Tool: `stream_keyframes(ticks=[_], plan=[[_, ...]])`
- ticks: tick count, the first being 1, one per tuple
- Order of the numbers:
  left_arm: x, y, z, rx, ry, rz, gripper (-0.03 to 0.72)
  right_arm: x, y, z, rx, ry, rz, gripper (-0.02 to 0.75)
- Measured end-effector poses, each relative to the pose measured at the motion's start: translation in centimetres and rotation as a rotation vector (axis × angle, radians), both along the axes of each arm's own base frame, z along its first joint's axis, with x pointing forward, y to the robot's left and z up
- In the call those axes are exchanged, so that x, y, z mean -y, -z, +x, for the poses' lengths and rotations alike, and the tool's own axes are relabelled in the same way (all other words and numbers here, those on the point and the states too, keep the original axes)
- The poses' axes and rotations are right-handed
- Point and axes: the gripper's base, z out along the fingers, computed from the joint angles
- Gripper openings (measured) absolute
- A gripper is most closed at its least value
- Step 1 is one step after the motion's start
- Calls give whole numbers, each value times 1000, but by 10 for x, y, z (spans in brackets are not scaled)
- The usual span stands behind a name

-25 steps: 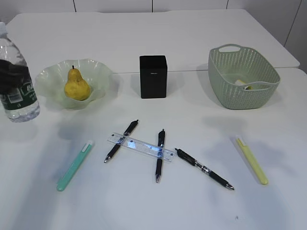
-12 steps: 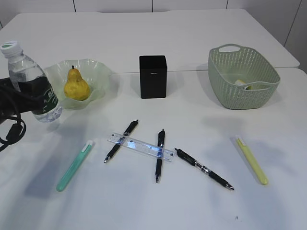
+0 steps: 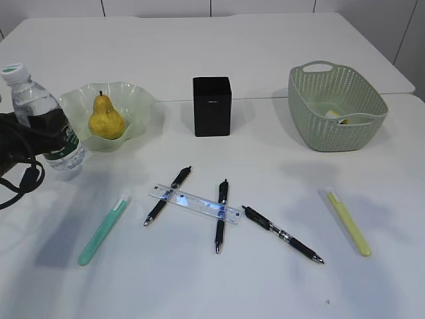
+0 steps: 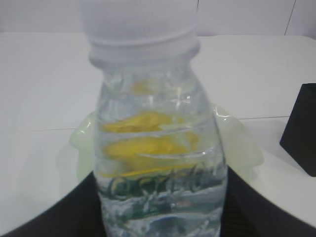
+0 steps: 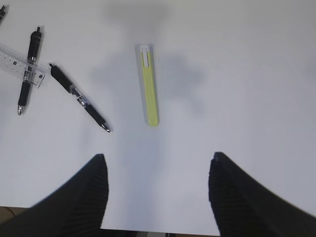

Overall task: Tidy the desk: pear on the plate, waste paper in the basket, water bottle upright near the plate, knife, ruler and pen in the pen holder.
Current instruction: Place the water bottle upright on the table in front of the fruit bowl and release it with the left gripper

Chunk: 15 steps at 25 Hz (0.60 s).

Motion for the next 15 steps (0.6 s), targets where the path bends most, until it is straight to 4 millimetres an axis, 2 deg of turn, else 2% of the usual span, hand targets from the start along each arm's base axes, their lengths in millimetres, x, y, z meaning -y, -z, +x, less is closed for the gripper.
stream_keyframes(ticks=[5, 10, 15], plan=[[1, 10, 9, -26, 0, 3, 370, 0, 0, 0, 0, 0, 0, 502], [6, 24, 9, -86, 57, 47, 371, 0, 0, 0, 0, -2, -1, 502], [7, 27, 8, -111, 78, 88, 374, 0, 0, 0, 0, -2, -1, 501]])
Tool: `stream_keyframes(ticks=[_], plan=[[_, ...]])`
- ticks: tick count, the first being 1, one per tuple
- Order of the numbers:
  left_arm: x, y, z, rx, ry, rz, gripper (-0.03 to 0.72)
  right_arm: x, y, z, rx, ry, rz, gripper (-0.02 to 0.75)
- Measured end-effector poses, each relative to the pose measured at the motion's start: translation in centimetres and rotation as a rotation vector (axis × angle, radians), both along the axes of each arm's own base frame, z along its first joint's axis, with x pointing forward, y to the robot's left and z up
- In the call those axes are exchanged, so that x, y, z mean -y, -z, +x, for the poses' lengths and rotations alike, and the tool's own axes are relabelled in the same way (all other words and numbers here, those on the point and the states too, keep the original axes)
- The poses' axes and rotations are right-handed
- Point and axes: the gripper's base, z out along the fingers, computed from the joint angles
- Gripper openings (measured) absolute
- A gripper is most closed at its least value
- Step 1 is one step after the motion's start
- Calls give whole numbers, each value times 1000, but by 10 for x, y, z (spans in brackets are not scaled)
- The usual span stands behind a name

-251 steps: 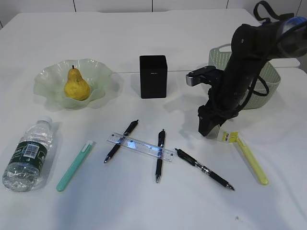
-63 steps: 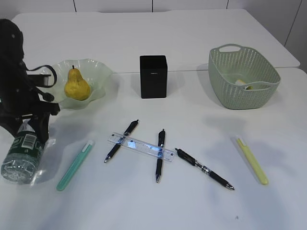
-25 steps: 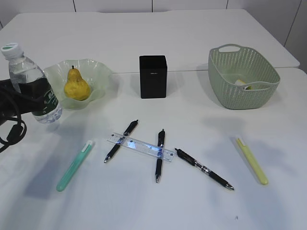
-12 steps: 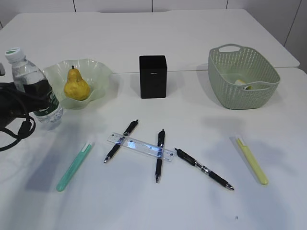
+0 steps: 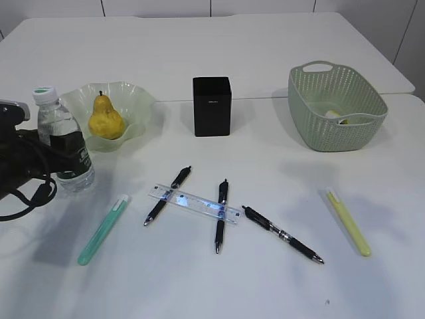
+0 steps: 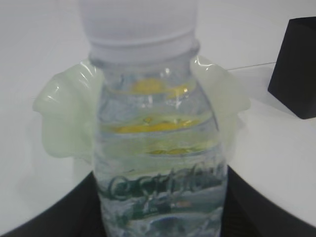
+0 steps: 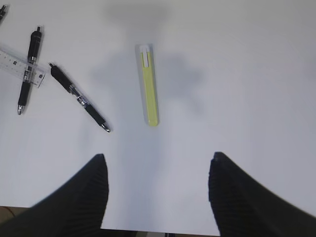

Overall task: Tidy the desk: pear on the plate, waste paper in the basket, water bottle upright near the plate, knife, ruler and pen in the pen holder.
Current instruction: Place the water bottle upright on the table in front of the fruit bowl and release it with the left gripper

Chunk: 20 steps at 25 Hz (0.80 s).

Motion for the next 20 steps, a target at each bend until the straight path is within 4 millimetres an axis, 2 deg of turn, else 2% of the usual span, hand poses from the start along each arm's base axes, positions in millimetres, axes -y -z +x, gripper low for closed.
stream_keyframes(ticks=[10, 20], plan=[[1, 2, 0, -19, 13, 18, 404, 0, 0, 0, 0, -2, -1, 501], [0, 2, 0, -20, 4, 18, 524, 0, 0, 0, 0, -2, -1, 500]])
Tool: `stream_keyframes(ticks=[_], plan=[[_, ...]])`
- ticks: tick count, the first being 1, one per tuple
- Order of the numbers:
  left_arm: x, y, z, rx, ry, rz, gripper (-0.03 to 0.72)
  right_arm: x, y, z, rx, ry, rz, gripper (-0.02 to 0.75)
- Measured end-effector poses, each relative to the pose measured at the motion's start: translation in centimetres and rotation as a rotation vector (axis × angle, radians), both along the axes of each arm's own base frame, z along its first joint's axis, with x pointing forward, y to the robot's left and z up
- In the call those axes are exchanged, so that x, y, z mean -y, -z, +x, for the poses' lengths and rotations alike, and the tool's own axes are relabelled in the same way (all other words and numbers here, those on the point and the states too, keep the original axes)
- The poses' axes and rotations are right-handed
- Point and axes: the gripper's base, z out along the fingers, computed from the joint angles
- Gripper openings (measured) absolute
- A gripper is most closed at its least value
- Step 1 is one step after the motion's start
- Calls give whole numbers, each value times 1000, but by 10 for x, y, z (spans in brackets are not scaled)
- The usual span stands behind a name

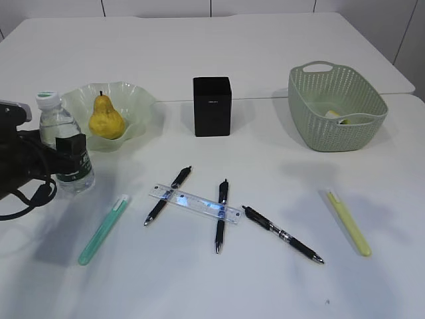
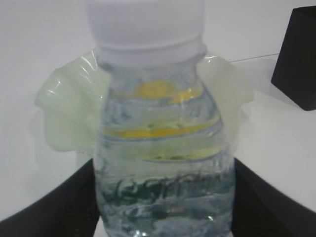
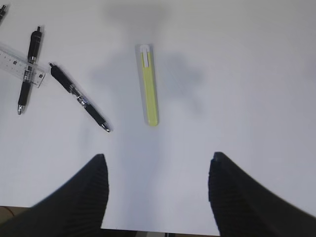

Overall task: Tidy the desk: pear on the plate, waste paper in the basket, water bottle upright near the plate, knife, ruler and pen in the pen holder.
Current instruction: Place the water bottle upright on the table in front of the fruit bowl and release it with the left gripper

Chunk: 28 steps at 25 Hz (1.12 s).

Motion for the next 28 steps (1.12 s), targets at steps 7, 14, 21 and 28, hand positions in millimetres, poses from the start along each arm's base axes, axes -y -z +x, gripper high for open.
stream_keyframes(ticks=[7, 14, 21, 28], plan=[[0, -1, 1, -1, 0, 1, 531, 0, 0, 0, 0, 0, 0, 501], [0, 1, 1, -17, -5, -6, 550, 0, 0, 0, 0, 0, 0, 500], [0, 0, 1, -18, -7, -14, 552, 0, 0, 0, 0, 0, 0, 500], [0, -16, 1, 46, -6, -23, 554, 0, 0, 0, -2, 0, 0, 498]])
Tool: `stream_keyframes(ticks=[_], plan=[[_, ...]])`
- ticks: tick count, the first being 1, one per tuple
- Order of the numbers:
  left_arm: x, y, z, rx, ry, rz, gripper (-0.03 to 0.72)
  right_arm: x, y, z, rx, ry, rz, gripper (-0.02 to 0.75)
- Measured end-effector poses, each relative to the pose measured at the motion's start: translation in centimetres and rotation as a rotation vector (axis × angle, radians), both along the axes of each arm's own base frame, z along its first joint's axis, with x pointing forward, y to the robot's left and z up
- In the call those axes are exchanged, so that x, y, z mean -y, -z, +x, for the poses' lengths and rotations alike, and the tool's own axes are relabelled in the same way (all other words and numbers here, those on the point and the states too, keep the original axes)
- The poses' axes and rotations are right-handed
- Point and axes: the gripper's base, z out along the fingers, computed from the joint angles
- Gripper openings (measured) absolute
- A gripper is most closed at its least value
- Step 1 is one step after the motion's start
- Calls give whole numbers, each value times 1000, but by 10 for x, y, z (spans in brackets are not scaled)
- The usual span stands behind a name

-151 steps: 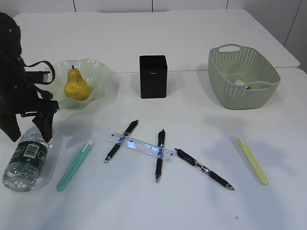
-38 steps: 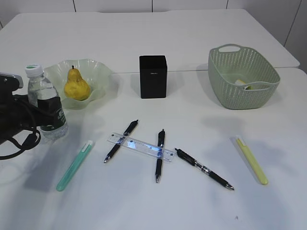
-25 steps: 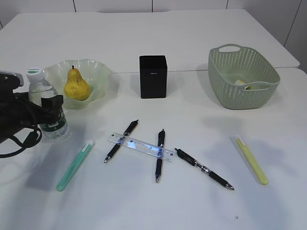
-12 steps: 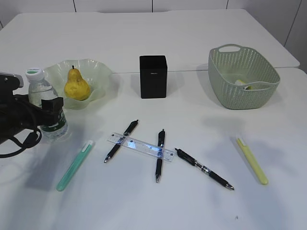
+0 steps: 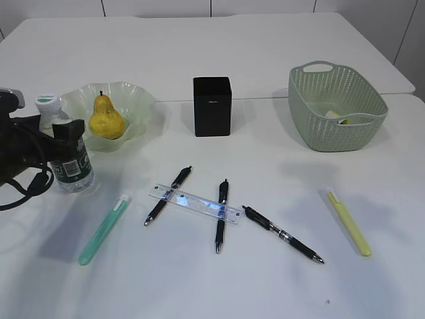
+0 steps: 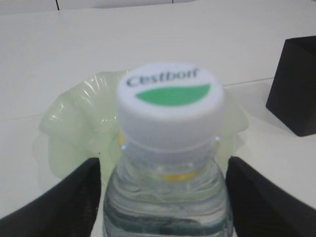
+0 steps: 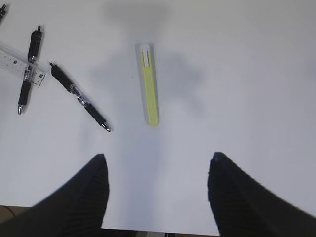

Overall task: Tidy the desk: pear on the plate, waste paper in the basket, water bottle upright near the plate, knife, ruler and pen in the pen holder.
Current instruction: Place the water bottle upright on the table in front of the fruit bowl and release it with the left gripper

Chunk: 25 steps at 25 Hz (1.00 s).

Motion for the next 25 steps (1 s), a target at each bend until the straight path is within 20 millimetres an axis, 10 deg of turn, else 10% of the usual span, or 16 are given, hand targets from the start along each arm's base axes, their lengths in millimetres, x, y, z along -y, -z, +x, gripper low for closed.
stream_keyframes(ticks=[25], plan=[[4, -66, -9, 224, 15, -36, 555, 0, 0, 0, 0, 0, 0, 498]])
